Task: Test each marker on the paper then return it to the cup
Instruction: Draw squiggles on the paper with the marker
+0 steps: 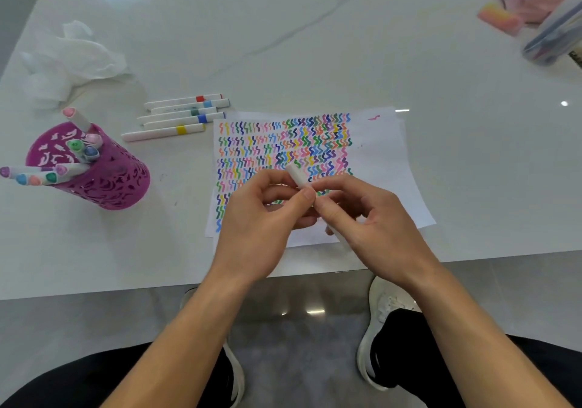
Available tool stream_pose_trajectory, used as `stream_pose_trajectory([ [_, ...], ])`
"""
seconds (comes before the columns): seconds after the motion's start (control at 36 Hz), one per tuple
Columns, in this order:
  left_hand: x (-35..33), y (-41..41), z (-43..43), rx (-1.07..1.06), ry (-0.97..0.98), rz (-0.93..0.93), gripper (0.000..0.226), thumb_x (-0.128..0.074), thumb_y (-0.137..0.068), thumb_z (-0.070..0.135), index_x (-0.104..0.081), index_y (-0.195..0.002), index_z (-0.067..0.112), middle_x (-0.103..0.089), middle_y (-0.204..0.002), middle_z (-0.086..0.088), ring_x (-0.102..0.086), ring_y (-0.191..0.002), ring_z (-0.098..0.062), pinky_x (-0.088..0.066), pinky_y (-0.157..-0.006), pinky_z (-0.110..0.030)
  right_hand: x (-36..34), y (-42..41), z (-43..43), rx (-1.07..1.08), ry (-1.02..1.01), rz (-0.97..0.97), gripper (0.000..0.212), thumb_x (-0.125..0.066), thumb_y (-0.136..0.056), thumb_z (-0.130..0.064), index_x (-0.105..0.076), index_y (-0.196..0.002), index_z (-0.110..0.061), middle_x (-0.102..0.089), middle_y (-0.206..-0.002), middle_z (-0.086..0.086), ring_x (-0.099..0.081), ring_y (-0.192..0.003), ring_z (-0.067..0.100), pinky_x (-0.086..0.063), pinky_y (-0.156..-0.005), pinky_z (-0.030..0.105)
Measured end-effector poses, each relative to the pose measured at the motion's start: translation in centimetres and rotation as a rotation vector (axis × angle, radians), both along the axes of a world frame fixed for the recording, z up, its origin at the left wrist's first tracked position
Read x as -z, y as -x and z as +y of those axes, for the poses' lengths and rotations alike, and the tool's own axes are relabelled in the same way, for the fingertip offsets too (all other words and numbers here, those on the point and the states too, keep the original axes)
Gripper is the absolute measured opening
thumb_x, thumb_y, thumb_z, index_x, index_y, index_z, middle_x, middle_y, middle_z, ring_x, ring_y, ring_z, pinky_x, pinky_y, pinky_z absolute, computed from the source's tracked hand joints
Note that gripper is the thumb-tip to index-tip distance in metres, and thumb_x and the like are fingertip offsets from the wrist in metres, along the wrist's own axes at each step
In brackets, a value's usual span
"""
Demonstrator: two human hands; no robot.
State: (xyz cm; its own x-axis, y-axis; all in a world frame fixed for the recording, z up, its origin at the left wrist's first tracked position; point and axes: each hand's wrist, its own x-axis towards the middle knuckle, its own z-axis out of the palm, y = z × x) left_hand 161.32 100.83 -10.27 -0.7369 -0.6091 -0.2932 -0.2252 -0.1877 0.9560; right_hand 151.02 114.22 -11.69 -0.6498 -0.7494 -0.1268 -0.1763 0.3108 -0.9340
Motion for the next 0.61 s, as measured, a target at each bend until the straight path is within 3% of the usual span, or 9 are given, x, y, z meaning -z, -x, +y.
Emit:
stream_pose_trajectory([
  [0.11,0.0,0.1,-0.1,0.009,0.011,-0.021,0.021,-0.072,-0.091,0.008,-0.062,-0.110,0.007,-0.077,-0.085,-0.008,-0.077,-0.076,-0.024,-0.064,-0.074,-0.035,0.2,0.2,0.2,-0.033,-0.031,0.083,0.017,-0.071,-0.097,-0.035,-0.073,-0.111,-0.045,-0.074,-0.085,-0.011,-0.066,-0.071,0.013,-0.044,-0.062,0.013],
  [0.25,0.0,-0.1,-0.7,0.066,0.079,-0.048,0.012,-0.068,-0.094,0.011,-0.064,-0.104,0.006,-0.077,-0.083,-0.009,-0.076,-0.074,-0.025,-0.064,-0.071,-0.038,0.3,0.9,0.7,-0.013,-0.092,0.230,0.019,-0.070,-0.095,-0.027,-0.079,-0.109,-0.036,-0.070,-0.082,-0.015,-0.062,-0.079,0.004,-0.042,-0.068,0.008],
  [0.31,0.1,-0.2,-0.9,0.130,0.138,-0.100,0.006,-0.068,-0.094,0.010,-0.064,-0.097,0.006,-0.075,-0.079,-0.008,-0.075,-0.071,-0.023,-0.063,-0.070,-0.041,0.4,1.1,0.8,-0.018,-0.151,0.408,0.019,-0.065,-0.094,-0.032,-0.079,-0.107,-0.032,-0.071,-0.091,-0.017,-0.060,-0.086,0.003,-0.042,-0.079,0.011],
  [0.33,0.3,-0.3,-0.9,0.177,0.188,-0.137,0.004,-0.067,-0.094,0.012,-0.064,-0.094,0.009,-0.074,-0.077,-0.006,-0.074,-0.069,-0.022,-0.062,-0.071,-0.043,0.6,1.1,0.8,-0.033,-0.177,0.506,0.021,-0.063,-0.092,-0.034,-0.078,-0.105,-0.029,-0.070,-0.093,-0.016,-0.058,-0.088,0.004,-0.044,-0.083,0.019],
  [0.42,1.0,-0.4,-0.6,0.326,0.433,-0.240,0.007,-0.063,-0.093,0.022,-0.066,-0.089,0.026,-0.071,-0.074,0.000,-0.070,-0.068,-0.019,-0.058,-0.072,-0.046,1.3,1.1,0.8,-0.078,-0.229,0.676,0.026,-0.059,-0.094,-0.044,-0.075,-0.098,-0.024,-0.060,-0.087,-0.013,-0.051,-0.085,0.012,-0.043,-0.079,0.030],
  [0.5,1.5,-0.5,-0.3,0.416,0.595,-0.265,0.015,-0.055,-0.100,0.027,-0.069,-0.095,0.032,-0.068,-0.077,0.005,-0.064,-0.072,-0.013,-0.052,-0.072,-0.042,1.8,1.2,0.9,-0.110,-0.265,0.728,0.037,-0.052,-0.097,-0.054,-0.069,-0.092,-0.022,-0.050,-0.084,-0.014,-0.046,-0.081,0.013,-0.040,-0.076,0.030],
  [0.61,1.5,-0.5,-0.2,0.481,0.746,-0.255,0.021,-0.049,-0.105,0.032,-0.070,-0.102,0.031,-0.063,-0.080,0.014,-0.059,-0.076,-0.005,-0.047,-0.072,-0.026,1.6,1.4,1.2,-0.134,-0.287,0.709,0.041,-0.043,-0.100,-0.062,-0.057,-0.086,-0.025,-0.048,-0.077,-0.014,-0.046,-0.074,0.013,-0.039,-0.071,0.029],
])
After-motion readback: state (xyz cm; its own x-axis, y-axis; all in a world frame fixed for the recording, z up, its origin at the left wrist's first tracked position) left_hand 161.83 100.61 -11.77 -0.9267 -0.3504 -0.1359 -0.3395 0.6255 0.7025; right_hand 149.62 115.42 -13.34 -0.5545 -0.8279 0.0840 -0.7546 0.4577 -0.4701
